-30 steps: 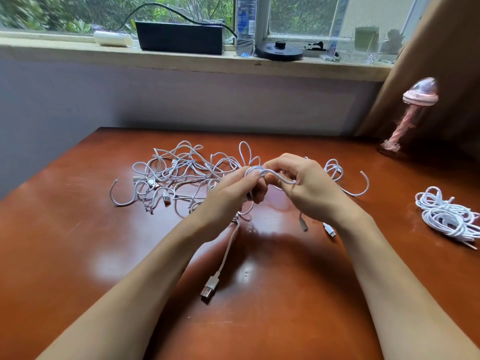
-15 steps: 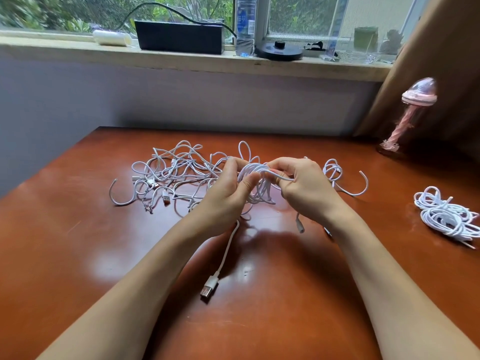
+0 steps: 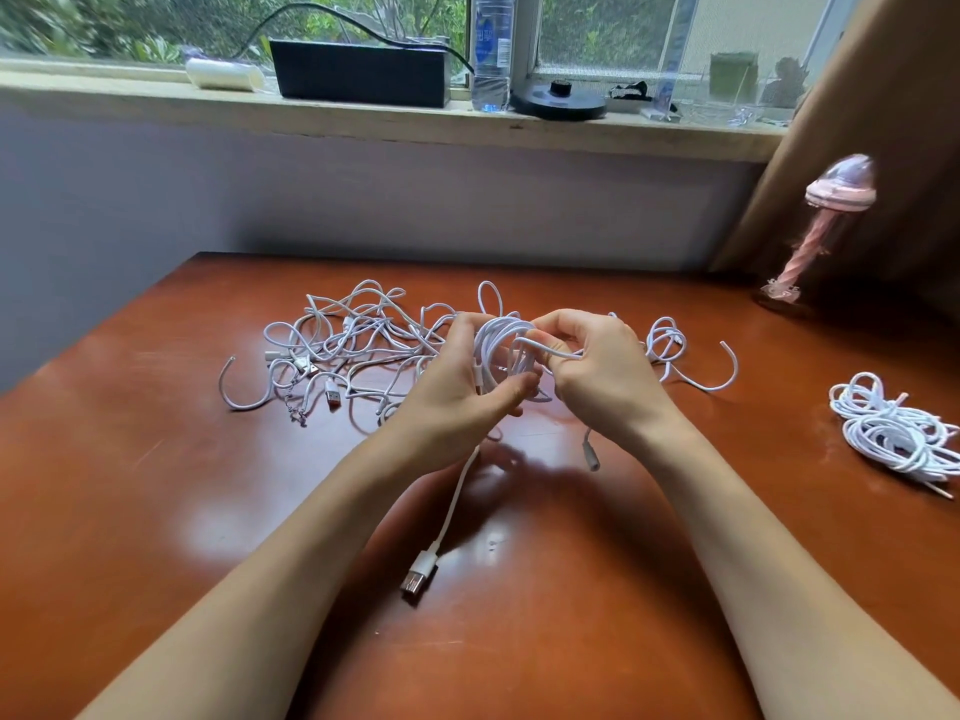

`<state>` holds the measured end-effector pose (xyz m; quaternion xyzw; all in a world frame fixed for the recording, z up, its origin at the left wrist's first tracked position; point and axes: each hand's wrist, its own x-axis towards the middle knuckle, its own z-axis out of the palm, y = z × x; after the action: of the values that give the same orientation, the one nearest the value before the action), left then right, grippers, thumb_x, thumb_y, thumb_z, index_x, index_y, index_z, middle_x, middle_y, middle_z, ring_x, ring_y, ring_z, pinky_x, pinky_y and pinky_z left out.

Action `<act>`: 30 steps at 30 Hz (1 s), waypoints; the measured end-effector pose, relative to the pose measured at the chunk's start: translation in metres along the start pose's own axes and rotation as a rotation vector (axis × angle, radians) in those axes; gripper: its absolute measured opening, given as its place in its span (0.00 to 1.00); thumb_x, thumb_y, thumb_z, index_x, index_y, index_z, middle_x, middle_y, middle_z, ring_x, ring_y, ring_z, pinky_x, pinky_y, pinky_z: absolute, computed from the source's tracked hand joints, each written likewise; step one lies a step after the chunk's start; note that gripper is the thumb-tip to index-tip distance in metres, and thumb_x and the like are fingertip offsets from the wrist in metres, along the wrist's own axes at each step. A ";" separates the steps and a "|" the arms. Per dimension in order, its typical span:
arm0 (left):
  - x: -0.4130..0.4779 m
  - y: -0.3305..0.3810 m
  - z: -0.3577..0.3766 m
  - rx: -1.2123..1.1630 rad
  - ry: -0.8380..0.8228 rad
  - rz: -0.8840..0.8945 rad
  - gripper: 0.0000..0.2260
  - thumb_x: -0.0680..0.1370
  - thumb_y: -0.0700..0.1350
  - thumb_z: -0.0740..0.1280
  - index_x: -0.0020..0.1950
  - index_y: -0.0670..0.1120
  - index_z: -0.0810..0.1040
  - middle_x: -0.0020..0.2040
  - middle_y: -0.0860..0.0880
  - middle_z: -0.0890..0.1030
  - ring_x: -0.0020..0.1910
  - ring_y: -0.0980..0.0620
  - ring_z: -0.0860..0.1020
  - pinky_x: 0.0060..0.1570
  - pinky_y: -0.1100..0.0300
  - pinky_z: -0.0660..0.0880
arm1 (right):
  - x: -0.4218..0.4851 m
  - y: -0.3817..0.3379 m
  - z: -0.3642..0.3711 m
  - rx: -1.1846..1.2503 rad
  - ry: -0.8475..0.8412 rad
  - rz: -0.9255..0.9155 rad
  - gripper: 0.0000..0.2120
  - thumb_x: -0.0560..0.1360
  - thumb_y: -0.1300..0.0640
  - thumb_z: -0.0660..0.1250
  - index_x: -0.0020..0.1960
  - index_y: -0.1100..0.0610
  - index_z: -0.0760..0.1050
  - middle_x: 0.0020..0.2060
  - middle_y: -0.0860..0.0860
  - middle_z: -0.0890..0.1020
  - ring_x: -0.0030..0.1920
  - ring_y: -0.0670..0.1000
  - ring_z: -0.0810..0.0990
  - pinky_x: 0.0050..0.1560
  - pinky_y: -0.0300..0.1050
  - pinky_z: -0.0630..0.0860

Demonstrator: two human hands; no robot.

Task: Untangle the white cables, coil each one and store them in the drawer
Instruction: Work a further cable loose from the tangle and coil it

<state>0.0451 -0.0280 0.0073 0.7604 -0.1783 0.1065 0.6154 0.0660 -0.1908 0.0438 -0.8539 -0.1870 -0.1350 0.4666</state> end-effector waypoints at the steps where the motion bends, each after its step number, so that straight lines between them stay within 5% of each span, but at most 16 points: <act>1: 0.000 0.000 0.000 -0.002 0.008 -0.005 0.18 0.78 0.40 0.72 0.64 0.43 0.67 0.52 0.38 0.81 0.46 0.38 0.84 0.46 0.39 0.82 | 0.000 -0.001 0.000 0.009 -0.006 0.008 0.06 0.80 0.57 0.70 0.46 0.55 0.84 0.34 0.47 0.84 0.31 0.42 0.78 0.34 0.33 0.72; 7: 0.000 0.004 0.002 -0.087 -0.027 -0.015 0.12 0.82 0.34 0.63 0.62 0.42 0.65 0.53 0.33 0.79 0.47 0.45 0.85 0.48 0.53 0.83 | -0.002 -0.006 -0.001 0.140 -0.053 0.090 0.06 0.81 0.59 0.69 0.47 0.59 0.84 0.25 0.41 0.77 0.23 0.40 0.72 0.28 0.29 0.66; 10: -0.001 0.007 0.003 -0.095 -0.055 -0.054 0.11 0.83 0.36 0.62 0.63 0.40 0.63 0.51 0.32 0.77 0.44 0.44 0.84 0.47 0.44 0.84 | -0.002 -0.008 -0.003 0.144 -0.081 0.103 0.06 0.81 0.58 0.69 0.48 0.57 0.84 0.23 0.39 0.76 0.23 0.39 0.72 0.28 0.28 0.65; 14: -0.002 0.006 0.000 -0.029 -0.093 -0.069 0.11 0.85 0.46 0.61 0.62 0.43 0.64 0.41 0.44 0.78 0.39 0.47 0.82 0.46 0.31 0.79 | -0.002 -0.009 -0.005 0.191 -0.116 0.136 0.05 0.80 0.60 0.69 0.48 0.59 0.83 0.21 0.39 0.74 0.22 0.40 0.67 0.26 0.30 0.63; 20: -0.002 0.006 0.002 -0.015 -0.099 -0.041 0.13 0.83 0.51 0.60 0.56 0.42 0.64 0.39 0.44 0.74 0.36 0.50 0.74 0.36 0.52 0.74 | -0.002 -0.010 -0.006 0.207 -0.135 0.147 0.06 0.81 0.60 0.68 0.49 0.58 0.83 0.24 0.40 0.76 0.22 0.41 0.67 0.26 0.31 0.64; 30: 0.001 -0.005 -0.006 0.335 -0.045 0.146 0.14 0.79 0.43 0.63 0.64 0.43 0.71 0.45 0.55 0.75 0.42 0.58 0.74 0.46 0.57 0.73 | -0.001 -0.006 -0.003 0.165 -0.104 0.116 0.06 0.79 0.59 0.69 0.47 0.55 0.84 0.26 0.39 0.78 0.25 0.38 0.71 0.29 0.28 0.64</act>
<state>0.0484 -0.0209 0.0042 0.8396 -0.2262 0.1620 0.4664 0.0619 -0.1909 0.0496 -0.8277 -0.1717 -0.0475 0.5321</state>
